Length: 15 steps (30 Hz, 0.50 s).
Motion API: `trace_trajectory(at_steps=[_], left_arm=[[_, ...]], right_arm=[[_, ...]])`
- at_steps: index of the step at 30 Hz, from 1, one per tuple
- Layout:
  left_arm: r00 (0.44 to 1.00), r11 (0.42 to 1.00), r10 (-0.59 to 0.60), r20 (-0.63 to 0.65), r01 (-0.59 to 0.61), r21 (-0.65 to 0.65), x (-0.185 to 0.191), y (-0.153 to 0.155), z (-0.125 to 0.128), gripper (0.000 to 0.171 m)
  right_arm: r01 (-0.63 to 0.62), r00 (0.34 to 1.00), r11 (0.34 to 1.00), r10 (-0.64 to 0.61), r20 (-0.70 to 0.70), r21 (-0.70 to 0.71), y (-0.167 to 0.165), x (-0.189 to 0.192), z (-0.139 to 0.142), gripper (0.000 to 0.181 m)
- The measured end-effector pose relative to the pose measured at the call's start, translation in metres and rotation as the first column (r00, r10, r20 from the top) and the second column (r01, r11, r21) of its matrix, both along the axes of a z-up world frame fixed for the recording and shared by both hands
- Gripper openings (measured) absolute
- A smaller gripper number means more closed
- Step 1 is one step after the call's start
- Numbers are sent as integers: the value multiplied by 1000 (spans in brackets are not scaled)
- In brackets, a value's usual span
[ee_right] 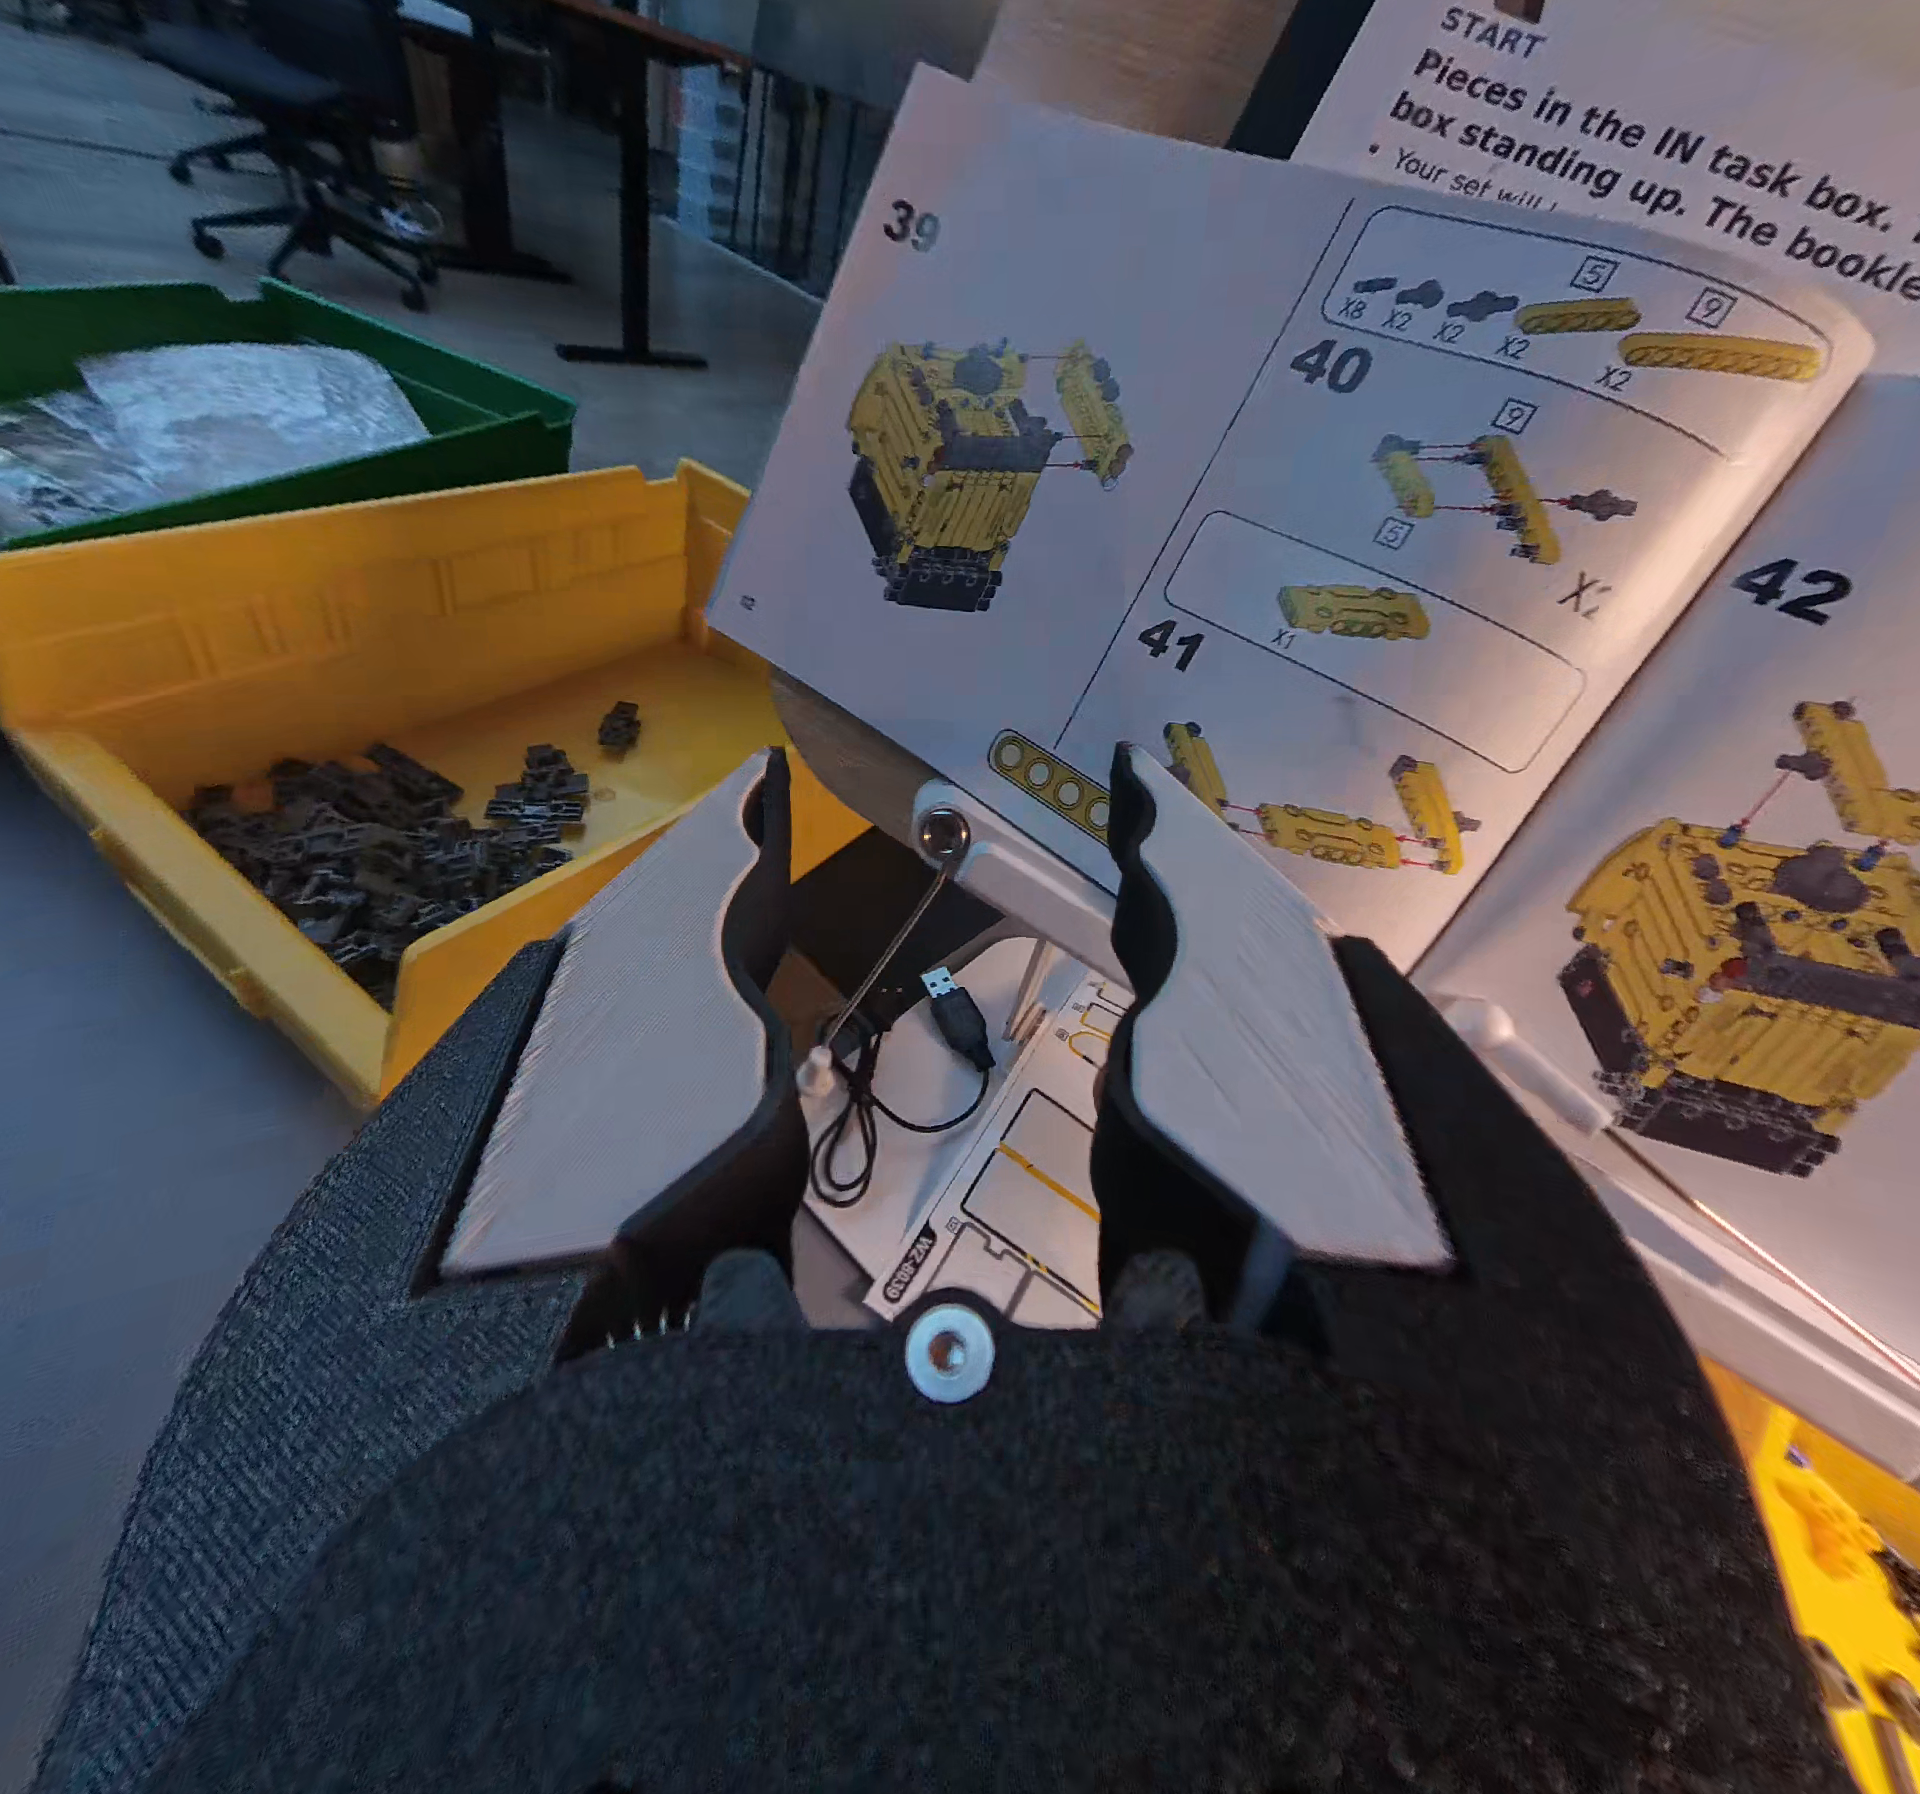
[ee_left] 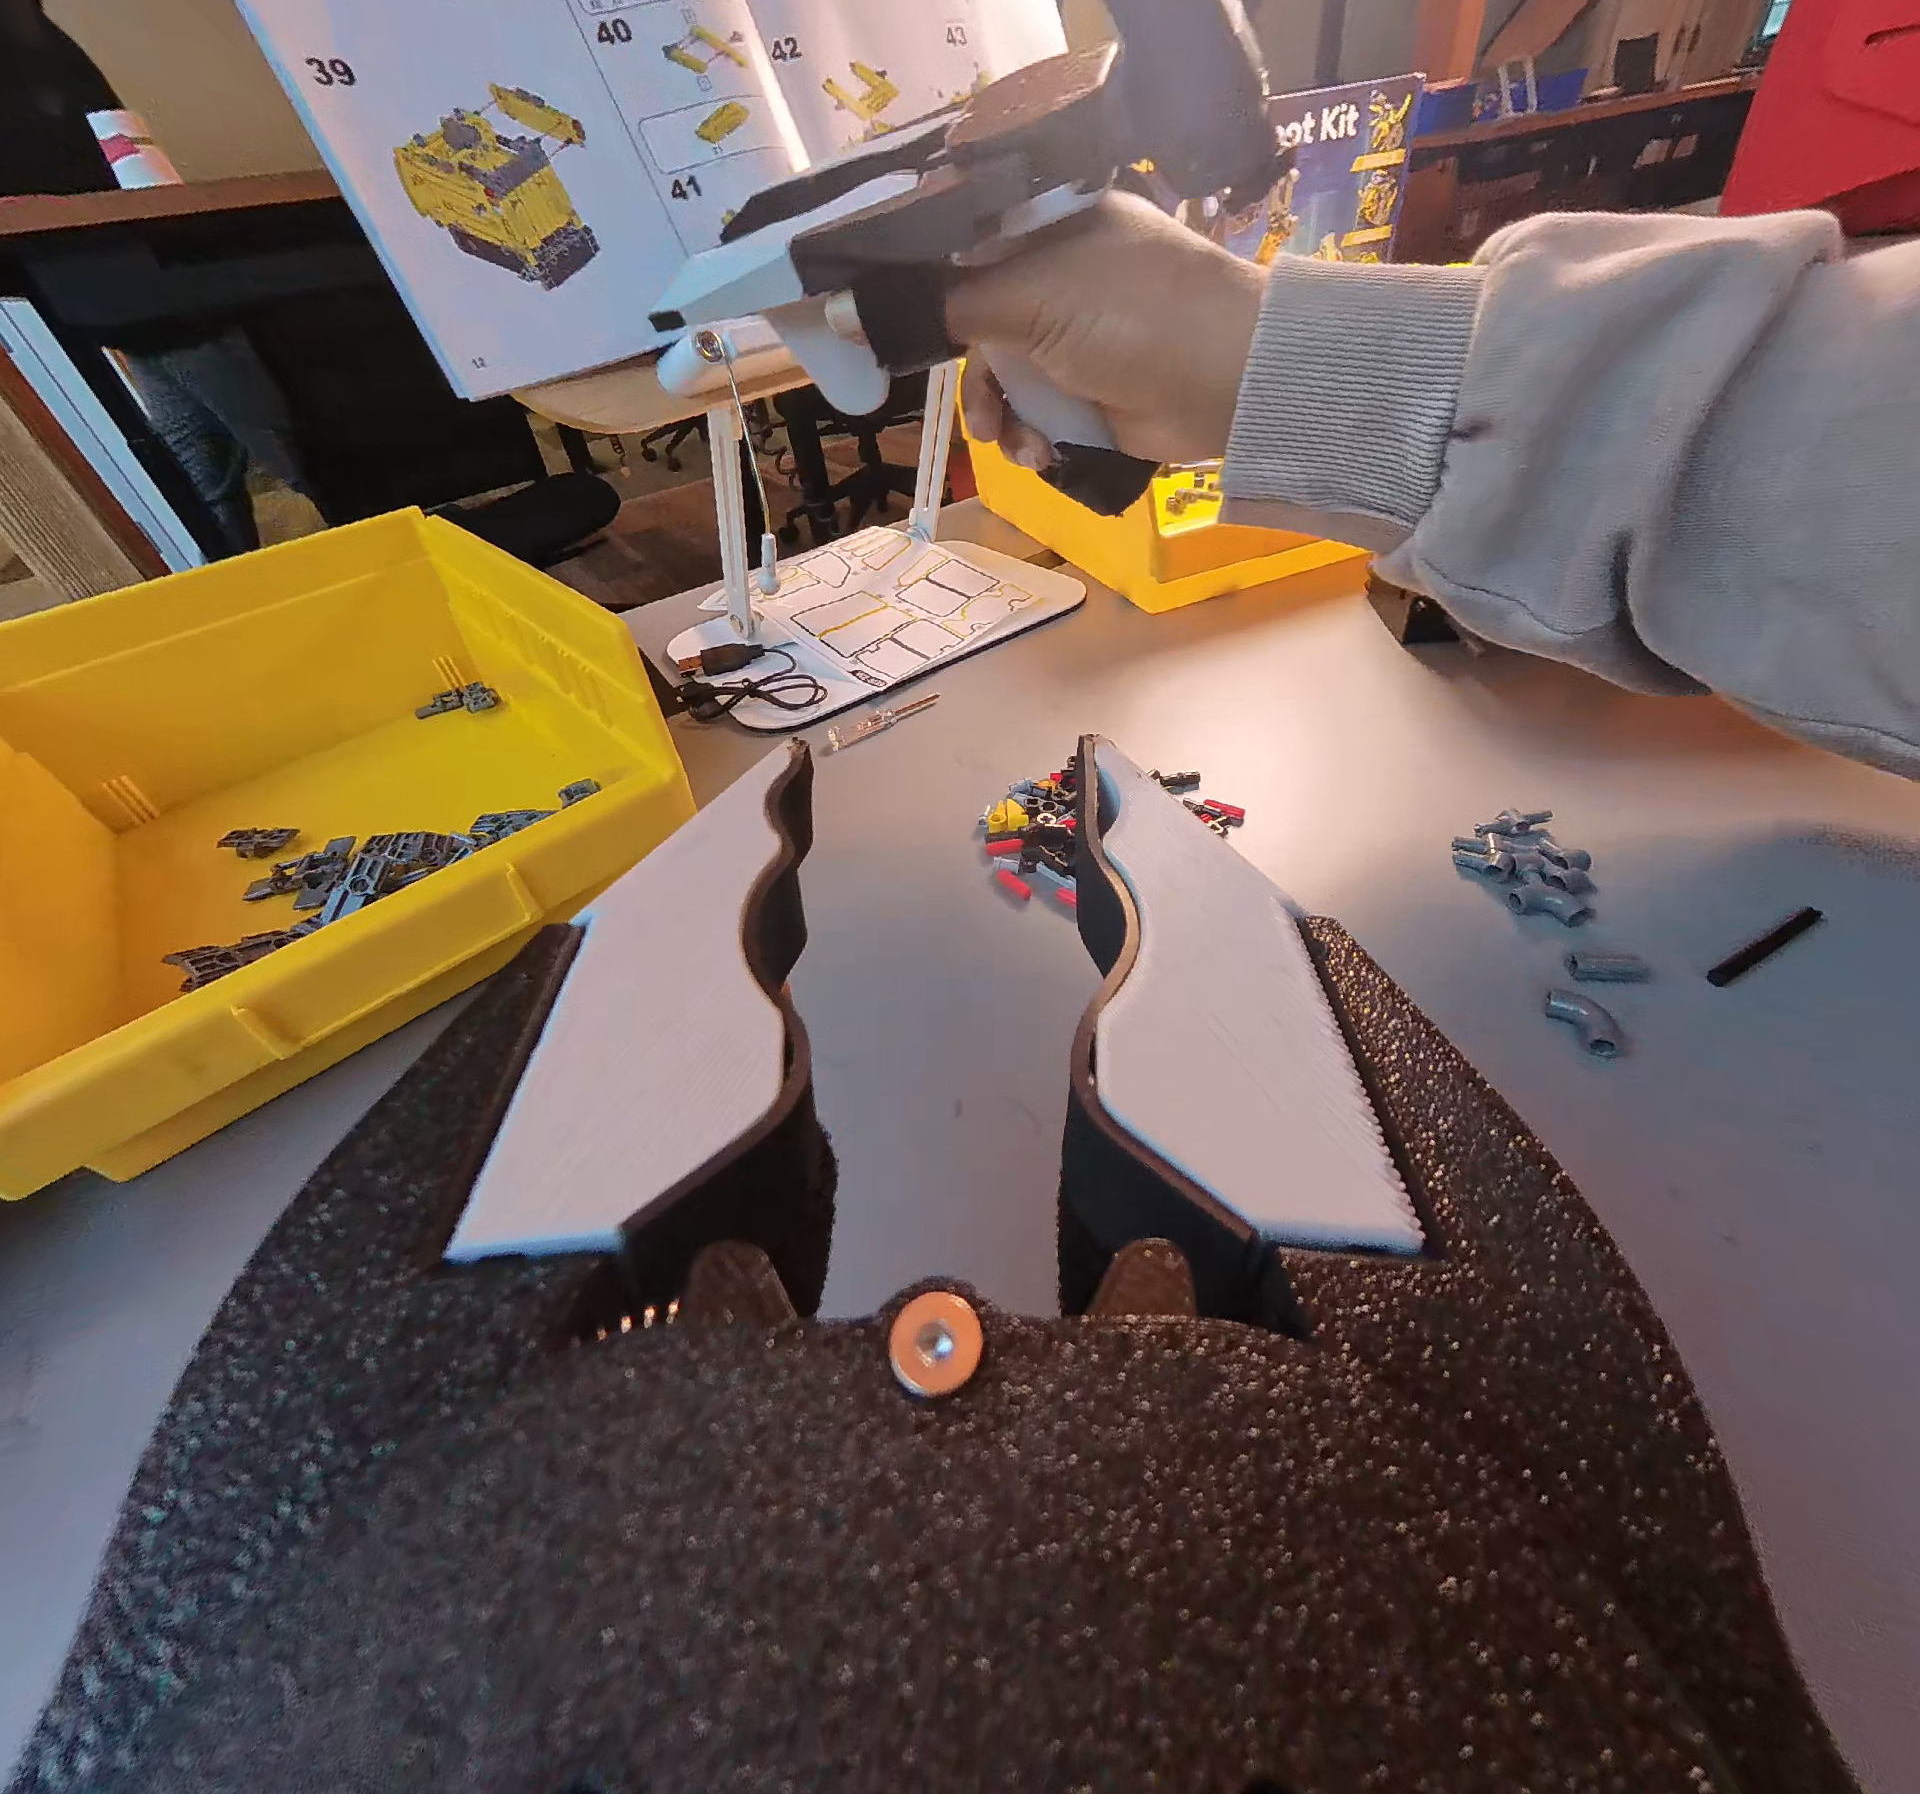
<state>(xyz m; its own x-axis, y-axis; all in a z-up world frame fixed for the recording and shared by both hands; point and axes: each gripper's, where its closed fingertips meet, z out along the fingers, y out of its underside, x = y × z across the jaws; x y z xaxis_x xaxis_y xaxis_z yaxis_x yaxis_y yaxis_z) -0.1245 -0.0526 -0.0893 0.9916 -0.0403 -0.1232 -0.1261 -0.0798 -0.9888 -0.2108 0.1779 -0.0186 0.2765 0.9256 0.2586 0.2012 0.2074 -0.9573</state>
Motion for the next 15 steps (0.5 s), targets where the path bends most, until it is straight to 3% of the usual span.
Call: trace_trajectory(at_steps=[5, 10, 13, 15], left_arm=[[1000, 1000, -6, 1, 6, -5, 2, 1, -1, 50], [1000, 1000, -2, 1, 2, -9, 1, 1, -3, 50], [1000, 1000, -4, 5, 4, -15, 2, 2, -5, 50], [1000, 1000, -7, 3, 7, -23, 3, 3, -7, 50]], right_arm=[[-124, 987, 991, 118, -107, -55, -45, 38, 25, 62], [-237, 966, 970, 231, -113, -47, -101, 115, 38, 62], [-218, 973, 976, 217, -74, 2, -113, 177, 45, 59], [-135, 989, 990, 138, -49, 49, -101, 221, 50, 59]])
